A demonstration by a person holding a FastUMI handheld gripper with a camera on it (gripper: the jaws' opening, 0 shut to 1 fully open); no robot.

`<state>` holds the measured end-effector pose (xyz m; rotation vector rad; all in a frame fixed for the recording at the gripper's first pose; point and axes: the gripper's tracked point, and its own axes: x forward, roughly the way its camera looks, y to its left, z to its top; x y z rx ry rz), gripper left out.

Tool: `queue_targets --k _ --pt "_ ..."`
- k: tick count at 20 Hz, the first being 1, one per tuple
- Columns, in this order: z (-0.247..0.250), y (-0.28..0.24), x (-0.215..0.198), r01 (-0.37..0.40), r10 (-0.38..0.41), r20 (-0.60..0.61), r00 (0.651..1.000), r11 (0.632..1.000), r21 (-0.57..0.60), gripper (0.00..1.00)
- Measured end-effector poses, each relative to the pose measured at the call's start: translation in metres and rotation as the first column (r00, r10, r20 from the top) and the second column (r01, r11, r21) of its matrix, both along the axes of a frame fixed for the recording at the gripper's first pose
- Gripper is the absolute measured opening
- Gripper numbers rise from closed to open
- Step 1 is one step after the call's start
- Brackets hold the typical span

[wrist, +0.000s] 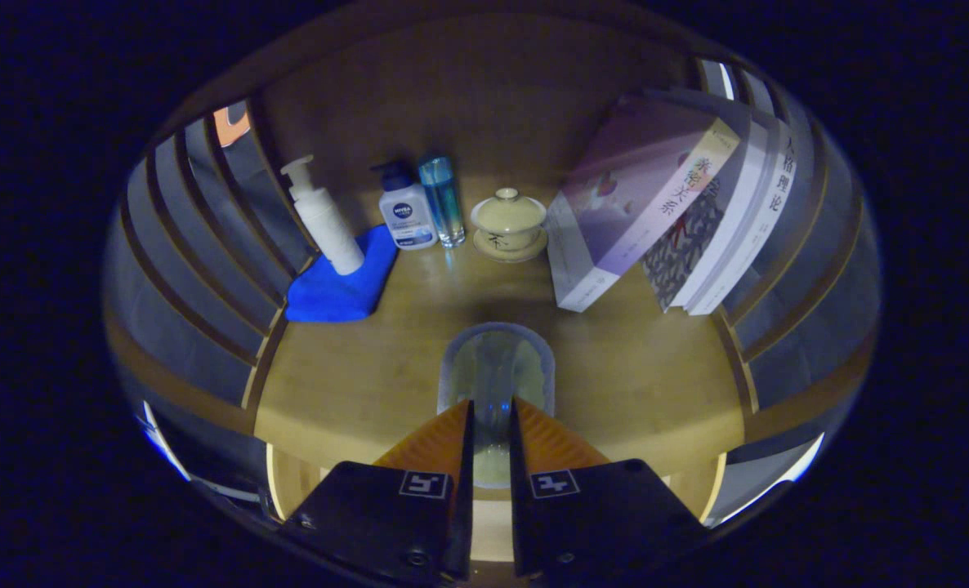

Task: Pull open the drawer, take out the items inside it, and place them on the countertop above the cabinet.

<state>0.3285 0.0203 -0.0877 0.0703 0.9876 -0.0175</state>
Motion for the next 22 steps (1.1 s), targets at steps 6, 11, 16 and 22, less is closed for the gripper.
queue_targets --k 6,11,16,22 --pt "-0.018 -0.006 0.009 0.048 -0.049 0.012 0.999 0.995 0.086 0.25" --pt "-0.012 -0.002 0.005 -0.006 0.000 0.089 0.996 0.998 0.070 0.50" --pt "0.017 0.006 -0.009 -0.031 0.021 0.221 0.975 0.999 0.042 0.79" --pt "0.048 0.020 -0.064 -0.069 0.052 0.353 0.934 0.997 0.035 0.87"
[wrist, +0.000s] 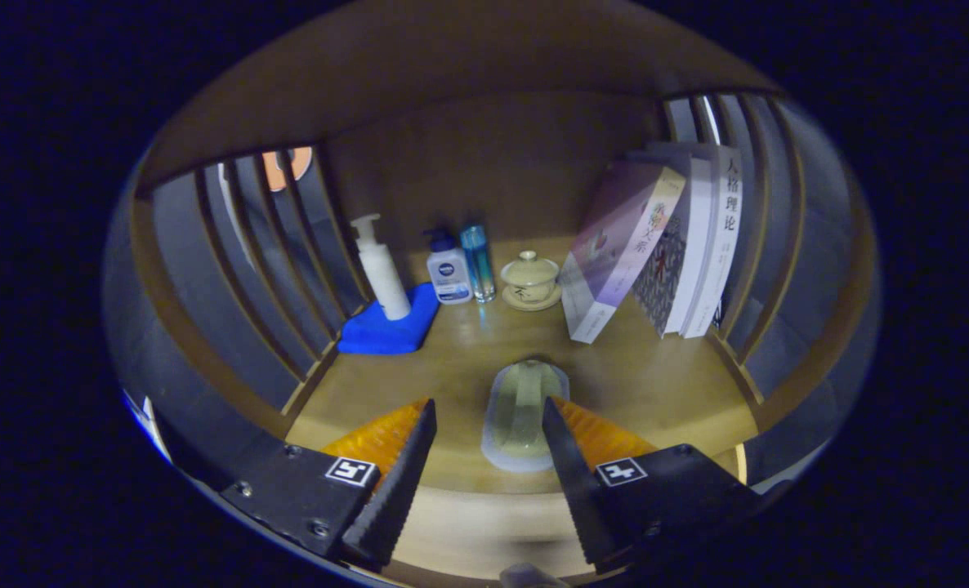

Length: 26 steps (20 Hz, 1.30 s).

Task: Pull open the drawer, take out the items inside it, and place them on the countertop above the cabinet.

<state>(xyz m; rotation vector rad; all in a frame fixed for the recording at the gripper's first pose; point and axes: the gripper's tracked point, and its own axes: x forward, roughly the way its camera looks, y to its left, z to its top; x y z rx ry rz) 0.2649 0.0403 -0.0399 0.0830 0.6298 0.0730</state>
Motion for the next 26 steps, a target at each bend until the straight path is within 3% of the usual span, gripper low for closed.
queue_targets --k 2,6,14,19,26 --pt "0.008 0.002 -0.024 -0.018 0.019 0.051 0.999 1.000 -0.023 0.94" --pt "0.024 0.008 -0.076 -0.042 0.044 0.179 0.983 0.999 -0.013 0.95" --pt "0.042 0.009 -0.173 -0.029 0.030 0.423 0.905 1.000 -0.009 0.99" --pt "-0.002 0.006 -0.223 0.015 0.009 0.494 0.869 0.999 -0.044 0.99" --pt "-0.090 -0.004 -0.248 0.091 -0.044 0.455 0.890 0.992 -0.082 0.99"
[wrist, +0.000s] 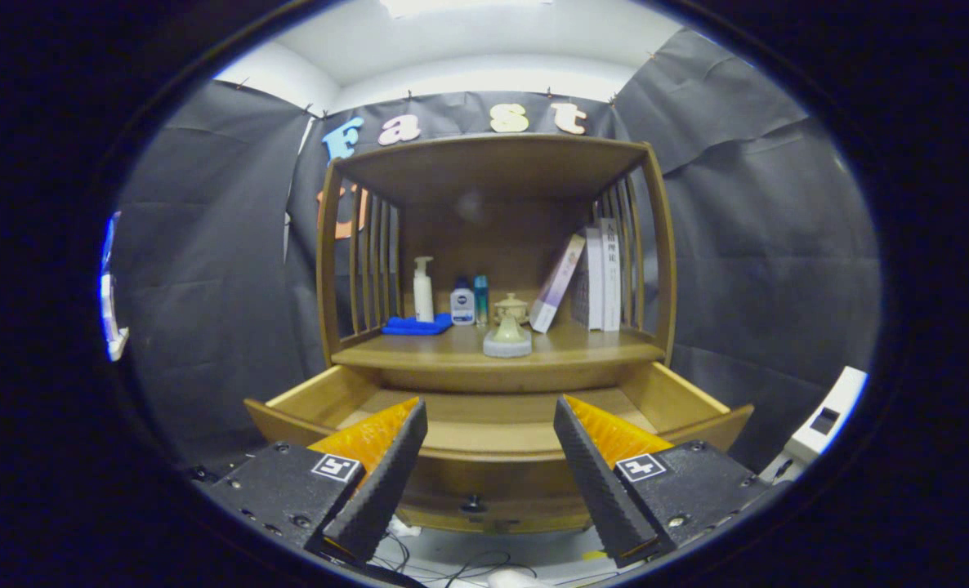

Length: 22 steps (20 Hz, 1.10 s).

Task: Pull open the drawer, take out the items inside it, and place them on the countertop above the cabinet.

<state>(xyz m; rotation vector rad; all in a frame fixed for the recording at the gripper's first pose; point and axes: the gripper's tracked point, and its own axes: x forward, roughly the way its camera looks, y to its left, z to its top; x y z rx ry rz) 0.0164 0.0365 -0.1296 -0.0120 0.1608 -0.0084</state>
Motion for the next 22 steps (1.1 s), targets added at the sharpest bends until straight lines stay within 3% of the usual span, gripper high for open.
queue_targets --k 9,16,22 --pt "-0.065 -0.006 0.005 0.043 -0.041 -0.102 0.994 0.999 0.023 0.99" --pt "-0.071 -0.007 0.011 0.085 -0.086 -0.096 0.992 0.996 -0.024 0.99" --pt "-0.071 -0.005 0.022 0.067 -0.067 -0.097 0.993 0.998 -0.006 1.00"
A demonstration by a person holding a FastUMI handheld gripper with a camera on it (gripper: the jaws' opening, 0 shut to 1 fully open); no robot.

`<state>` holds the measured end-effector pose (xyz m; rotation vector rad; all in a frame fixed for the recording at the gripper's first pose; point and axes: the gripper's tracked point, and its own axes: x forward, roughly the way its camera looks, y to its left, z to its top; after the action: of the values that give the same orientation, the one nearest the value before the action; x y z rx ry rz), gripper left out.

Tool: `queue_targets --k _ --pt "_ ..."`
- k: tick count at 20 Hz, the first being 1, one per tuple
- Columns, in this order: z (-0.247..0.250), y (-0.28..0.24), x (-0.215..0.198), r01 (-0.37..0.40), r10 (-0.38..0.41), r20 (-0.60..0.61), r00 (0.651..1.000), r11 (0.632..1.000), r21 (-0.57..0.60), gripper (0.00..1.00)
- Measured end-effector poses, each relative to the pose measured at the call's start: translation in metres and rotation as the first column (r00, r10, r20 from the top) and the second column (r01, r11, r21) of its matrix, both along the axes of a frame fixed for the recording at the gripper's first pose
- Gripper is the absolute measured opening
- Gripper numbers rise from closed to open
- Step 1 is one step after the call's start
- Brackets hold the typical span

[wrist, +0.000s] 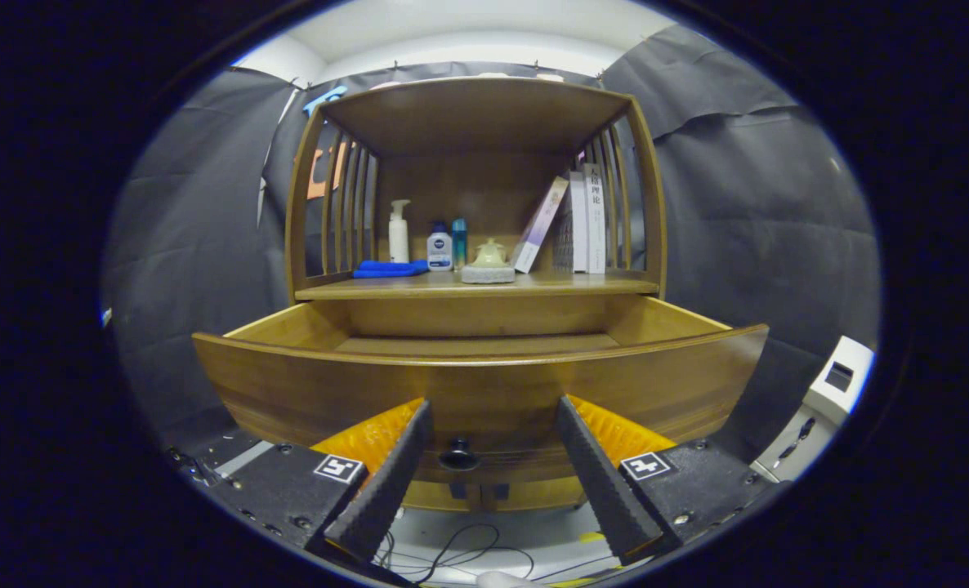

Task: Pull open the drawer, take out the items inside it, and place them on the countertop above the cabinet.

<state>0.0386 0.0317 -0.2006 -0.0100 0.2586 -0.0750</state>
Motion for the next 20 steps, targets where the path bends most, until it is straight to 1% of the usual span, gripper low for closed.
queue_targets --k 4,7,10,12,13,18,20 --pt "0.000 -0.001 0.015 -0.010 0.010 -0.001 1.000 0.999 0.030 0.99" --pt "0.000 0.000 0.028 -0.007 0.007 -0.005 1.000 1.000 0.018 0.99" --pt "0.006 0.001 0.050 0.000 -0.001 0.019 1.000 1.000 0.002 0.99" --pt "0.002 0.002 0.065 0.011 -0.011 0.016 1.000 1.000 -0.017 0.99" --pt "0.006 -0.004 0.062 0.016 -0.015 0.006 1.000 1.000 -0.026 0.99" --pt "0.003 0.000 0.096 0.030 -0.030 0.009 1.000 0.999 -0.038 0.99" --pt "0.000 -0.001 0.110 0.029 -0.030 -0.010 1.000 0.998 -0.054 0.99"
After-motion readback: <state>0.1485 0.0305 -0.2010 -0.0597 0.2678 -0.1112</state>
